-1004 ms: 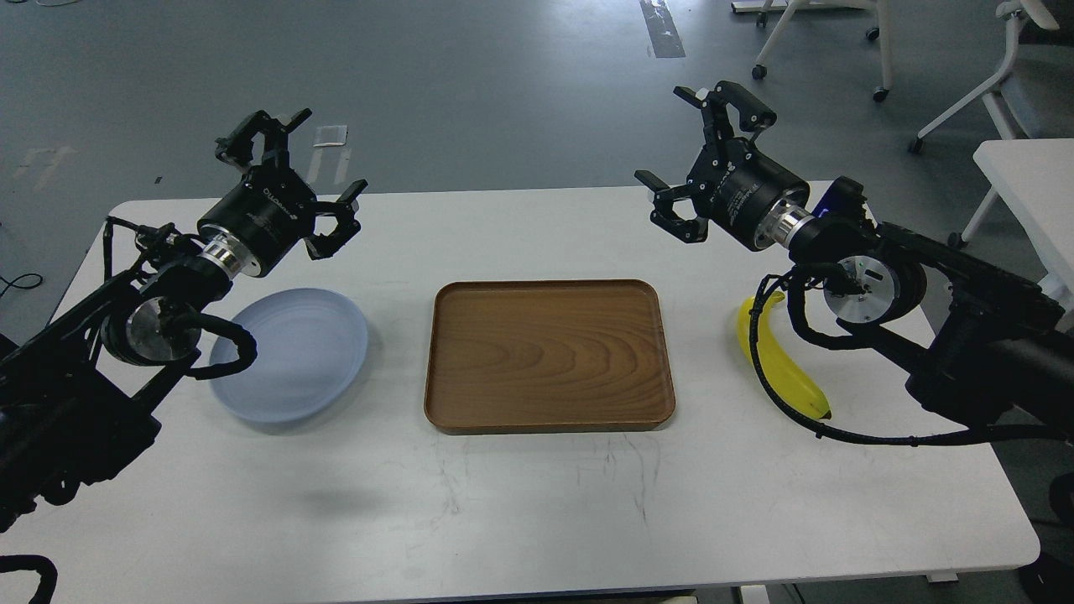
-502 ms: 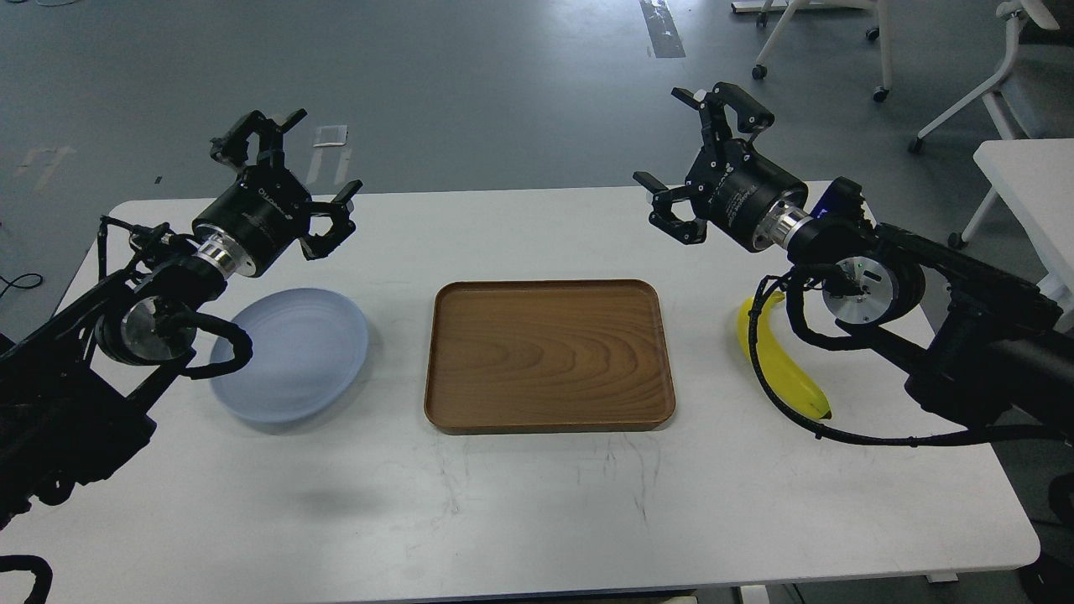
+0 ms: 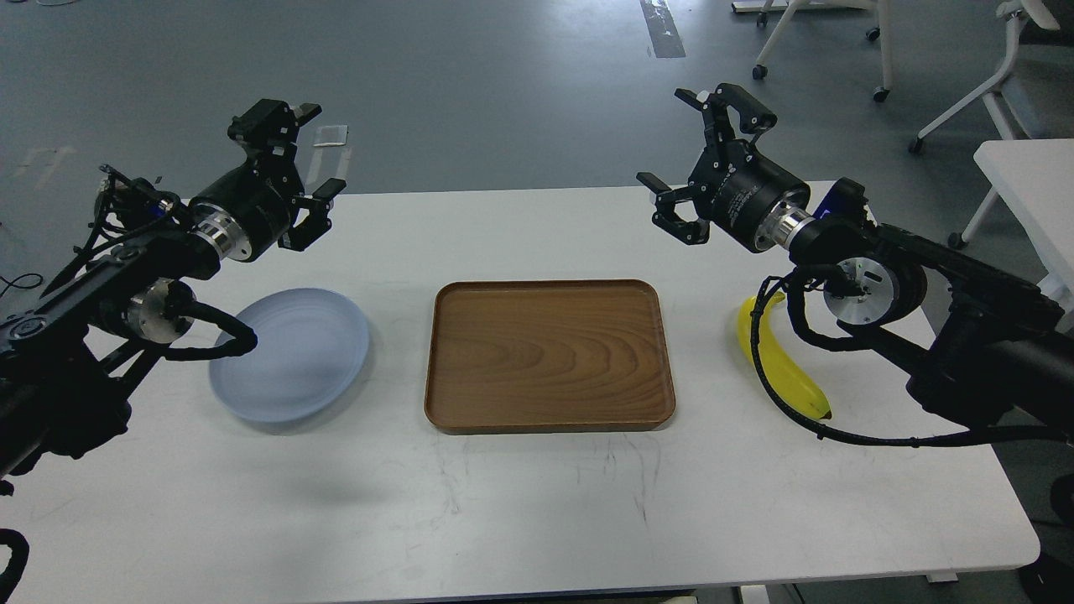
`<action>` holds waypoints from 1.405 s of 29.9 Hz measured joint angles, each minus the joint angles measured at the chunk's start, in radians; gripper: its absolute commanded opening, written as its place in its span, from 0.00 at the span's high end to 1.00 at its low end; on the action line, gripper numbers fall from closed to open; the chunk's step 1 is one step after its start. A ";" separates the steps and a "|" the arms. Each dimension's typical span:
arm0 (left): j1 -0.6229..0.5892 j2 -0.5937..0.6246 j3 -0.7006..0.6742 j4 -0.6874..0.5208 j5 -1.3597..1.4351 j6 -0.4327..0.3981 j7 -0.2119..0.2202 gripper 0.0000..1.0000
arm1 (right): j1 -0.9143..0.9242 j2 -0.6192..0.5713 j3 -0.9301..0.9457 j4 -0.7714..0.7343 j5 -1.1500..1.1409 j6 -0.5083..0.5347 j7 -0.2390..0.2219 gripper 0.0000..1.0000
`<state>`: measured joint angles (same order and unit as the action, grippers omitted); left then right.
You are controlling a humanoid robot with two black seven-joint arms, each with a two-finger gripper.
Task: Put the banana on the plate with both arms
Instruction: 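Move the left gripper down to the edge of the light blue plate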
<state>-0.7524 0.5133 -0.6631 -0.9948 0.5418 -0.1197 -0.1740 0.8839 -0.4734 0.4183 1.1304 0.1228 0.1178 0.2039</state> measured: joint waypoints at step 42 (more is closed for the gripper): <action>0.097 0.208 0.444 0.169 0.928 0.285 -0.226 0.06 | -0.033 -0.140 0.056 -0.009 0.002 0.005 0.007 0.00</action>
<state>-0.6553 0.7215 -0.2192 -0.8257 1.4694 0.1657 -0.4001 0.8509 -0.6133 0.4740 1.1214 0.1253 0.1227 0.2104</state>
